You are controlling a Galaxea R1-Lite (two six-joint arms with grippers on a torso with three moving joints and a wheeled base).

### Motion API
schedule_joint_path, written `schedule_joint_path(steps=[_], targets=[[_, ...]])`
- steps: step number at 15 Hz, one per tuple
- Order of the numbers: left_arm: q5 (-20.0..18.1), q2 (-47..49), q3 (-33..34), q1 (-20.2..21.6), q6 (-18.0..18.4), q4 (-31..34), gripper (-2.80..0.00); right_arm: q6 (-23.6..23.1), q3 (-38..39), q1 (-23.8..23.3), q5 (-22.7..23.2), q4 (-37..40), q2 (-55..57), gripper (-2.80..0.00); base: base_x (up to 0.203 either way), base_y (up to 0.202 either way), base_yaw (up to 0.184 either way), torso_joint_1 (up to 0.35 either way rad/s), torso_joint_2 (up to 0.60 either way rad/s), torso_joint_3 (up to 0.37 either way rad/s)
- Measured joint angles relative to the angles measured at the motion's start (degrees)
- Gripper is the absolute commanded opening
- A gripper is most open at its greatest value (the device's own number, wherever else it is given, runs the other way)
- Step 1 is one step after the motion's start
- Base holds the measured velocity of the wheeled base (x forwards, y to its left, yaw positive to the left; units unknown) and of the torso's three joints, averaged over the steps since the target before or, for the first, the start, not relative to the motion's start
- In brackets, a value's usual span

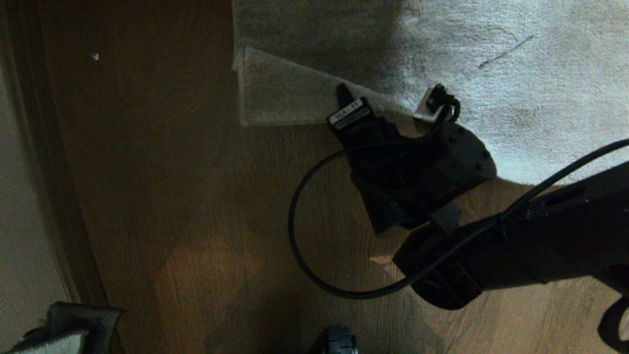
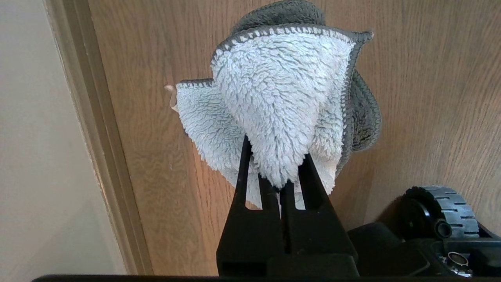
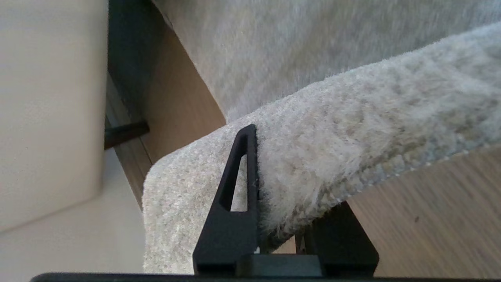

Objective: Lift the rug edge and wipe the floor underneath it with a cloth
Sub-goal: Lift up the carpet

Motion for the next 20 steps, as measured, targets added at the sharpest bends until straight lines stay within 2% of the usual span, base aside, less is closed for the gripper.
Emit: schedule_joint_path(steps=[9, 20], targets=[[0.0, 0.0, 0.0, 0.02, 0.0, 0.0, -2.8, 1.96, 0.16, -4.11, -1.49, -0.07, -2.78, -2.8, 0.0, 0.0, 0.0, 0.0, 0.0, 0.0], [0.0, 0.0, 0.0, 0.02, 0.0, 0.0, -2.8, 3.32, 0.49, -6.11, -1.65, 0.0, -5.12, -2.8, 0.0, 0.0, 0.0, 0.0, 0.0, 0.0]])
